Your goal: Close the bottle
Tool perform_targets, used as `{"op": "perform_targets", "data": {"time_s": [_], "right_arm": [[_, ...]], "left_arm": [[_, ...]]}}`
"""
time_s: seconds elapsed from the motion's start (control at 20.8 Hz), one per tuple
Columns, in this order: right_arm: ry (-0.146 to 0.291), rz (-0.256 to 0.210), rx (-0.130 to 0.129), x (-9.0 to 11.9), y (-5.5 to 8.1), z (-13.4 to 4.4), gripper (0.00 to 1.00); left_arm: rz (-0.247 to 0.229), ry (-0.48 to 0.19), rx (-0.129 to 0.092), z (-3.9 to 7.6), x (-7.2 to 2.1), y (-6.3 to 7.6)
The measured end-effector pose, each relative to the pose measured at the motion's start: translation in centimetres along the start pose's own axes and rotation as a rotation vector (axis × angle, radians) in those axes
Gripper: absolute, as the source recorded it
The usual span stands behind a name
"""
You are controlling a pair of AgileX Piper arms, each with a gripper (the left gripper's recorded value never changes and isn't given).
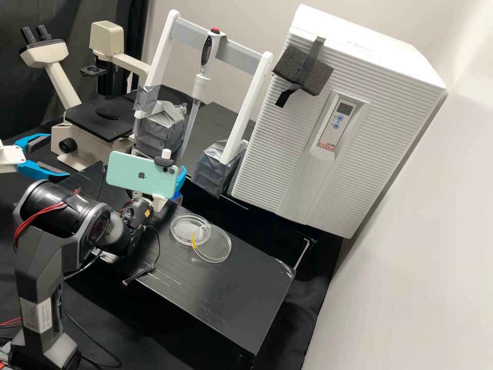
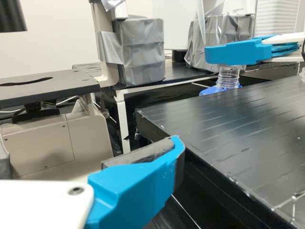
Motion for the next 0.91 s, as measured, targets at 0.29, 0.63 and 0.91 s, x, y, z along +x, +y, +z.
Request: {"op": "perform_targets", "data": {"time_s": [0.29, 0.63, 0.91], "right_arm": [[-0.002, 0.005, -0.006, 0.35, 0.04, 0.05, 0.00], [-0.016, 0.008, -0.014, 0.82, -0.10, 0.34, 0.00], [-0.019, 0.003, -0.013, 0.67, -0.23, 0.44, 0.00]], "left_arm": [[0.000, 0.000, -0.001, 0.02, 0.01, 0.00], [0.000, 0.000, -0.001, 0.02, 0.01, 0.00], [0.000, 0.000, -0.001, 0.02, 0.01, 0.00]]}}
